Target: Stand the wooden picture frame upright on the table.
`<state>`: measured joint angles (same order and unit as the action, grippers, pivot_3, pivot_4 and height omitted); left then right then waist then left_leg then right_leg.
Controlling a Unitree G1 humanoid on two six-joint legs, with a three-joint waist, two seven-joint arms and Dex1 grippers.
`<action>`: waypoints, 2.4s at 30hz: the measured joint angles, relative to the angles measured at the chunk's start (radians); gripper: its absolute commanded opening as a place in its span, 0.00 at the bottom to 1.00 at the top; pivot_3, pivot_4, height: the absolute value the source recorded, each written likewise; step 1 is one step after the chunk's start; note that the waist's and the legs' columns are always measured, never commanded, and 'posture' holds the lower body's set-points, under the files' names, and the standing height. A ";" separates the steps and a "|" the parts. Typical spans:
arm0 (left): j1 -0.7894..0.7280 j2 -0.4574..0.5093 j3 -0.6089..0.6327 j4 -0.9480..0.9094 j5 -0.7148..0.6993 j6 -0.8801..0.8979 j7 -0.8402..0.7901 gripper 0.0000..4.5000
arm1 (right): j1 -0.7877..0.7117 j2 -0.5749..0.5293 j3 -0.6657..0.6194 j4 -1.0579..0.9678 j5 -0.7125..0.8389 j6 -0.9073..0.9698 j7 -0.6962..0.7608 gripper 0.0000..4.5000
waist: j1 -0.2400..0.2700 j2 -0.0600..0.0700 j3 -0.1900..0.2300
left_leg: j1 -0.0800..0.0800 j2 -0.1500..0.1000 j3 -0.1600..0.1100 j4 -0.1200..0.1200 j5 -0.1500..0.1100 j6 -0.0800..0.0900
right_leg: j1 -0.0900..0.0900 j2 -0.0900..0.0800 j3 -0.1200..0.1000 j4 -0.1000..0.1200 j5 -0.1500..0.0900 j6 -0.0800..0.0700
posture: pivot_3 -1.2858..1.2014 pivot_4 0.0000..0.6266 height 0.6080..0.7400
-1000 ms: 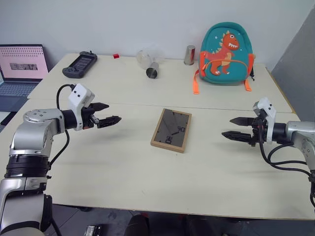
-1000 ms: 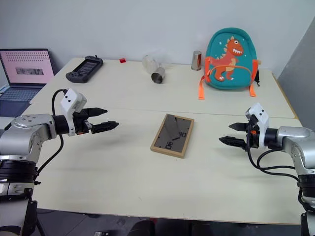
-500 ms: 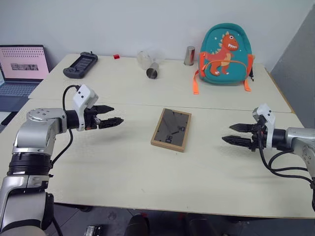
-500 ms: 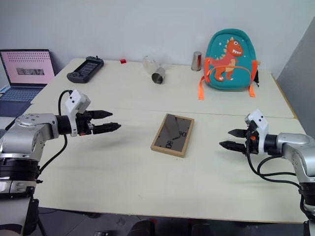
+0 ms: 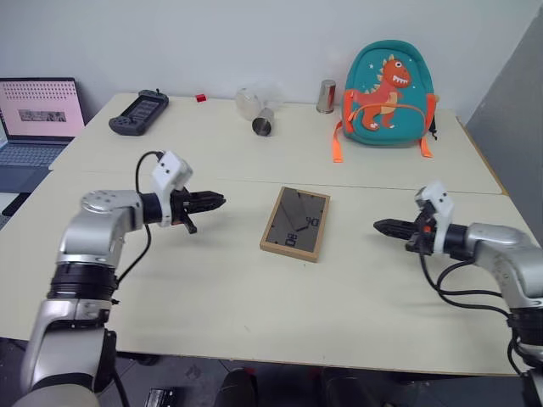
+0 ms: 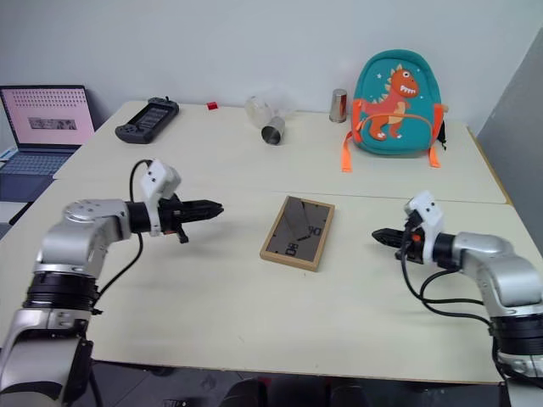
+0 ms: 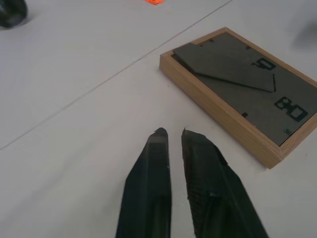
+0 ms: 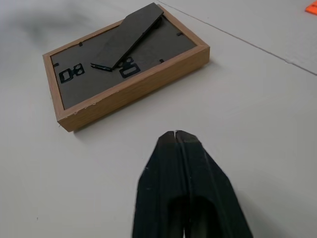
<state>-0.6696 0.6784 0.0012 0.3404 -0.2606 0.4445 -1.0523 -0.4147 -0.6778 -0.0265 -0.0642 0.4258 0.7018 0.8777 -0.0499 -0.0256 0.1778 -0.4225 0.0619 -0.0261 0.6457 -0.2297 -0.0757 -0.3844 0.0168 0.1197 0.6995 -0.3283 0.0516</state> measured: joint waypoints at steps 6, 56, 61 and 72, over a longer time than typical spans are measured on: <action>0.028 -0.112 -0.039 0.060 0.054 -0.078 0.105 0.00 | -0.016 0.132 0.085 0.044 -0.090 -0.021 -0.128 0.00 | -0.001 0.000 0.000 | -0.001 0.000 0.000 0.000 0.000 0.000 | -0.001 0.000 0.000 0.001 0.000 0.000 | 0.52 0.24 1.00; 0.145 0.107 -0.064 -0.300 -0.177 0.473 -0.204 0.46 | 0.039 0.025 0.103 -0.030 -0.107 0.011 -0.069 0.00 | -0.010 -0.001 0.001 | 0.001 -0.001 -0.001 0.000 0.001 0.001 | -0.003 0.001 0.001 0.007 -0.001 0.000 | 0.52 0.24 1.00; 0.151 0.102 -0.015 -0.334 -0.340 0.860 -0.158 0.70 | 0.055 0.025 0.103 -0.019 -0.108 -0.009 -0.070 0.00 | -0.010 -0.001 0.001 | 0.001 -0.001 -0.001 0.000 0.001 0.001 | -0.003 0.001 0.000 0.008 -0.001 0.000 | 0.52 0.24 1.00; 0.092 -0.084 0.160 -0.206 -0.407 1.157 0.082 0.99 | 0.091 0.060 0.115 -0.032 -0.114 -0.014 -0.090 0.00 | -0.010 -0.002 0.001 | 0.002 -0.001 -0.002 0.000 0.001 0.001 | -0.002 0.001 0.000 0.010 -0.001 0.000 | 0.52 0.24 1.00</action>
<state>-0.5772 0.5944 0.1616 0.1347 -0.6677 1.6013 -0.9707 -0.3234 -0.6182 0.0885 -0.0958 0.3116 0.6875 0.7873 -0.0604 -0.0274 0.1791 -0.4202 0.0612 -0.0278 0.6459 -0.2290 -0.0748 -0.3868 0.0179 0.1201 0.7097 -0.3292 0.0512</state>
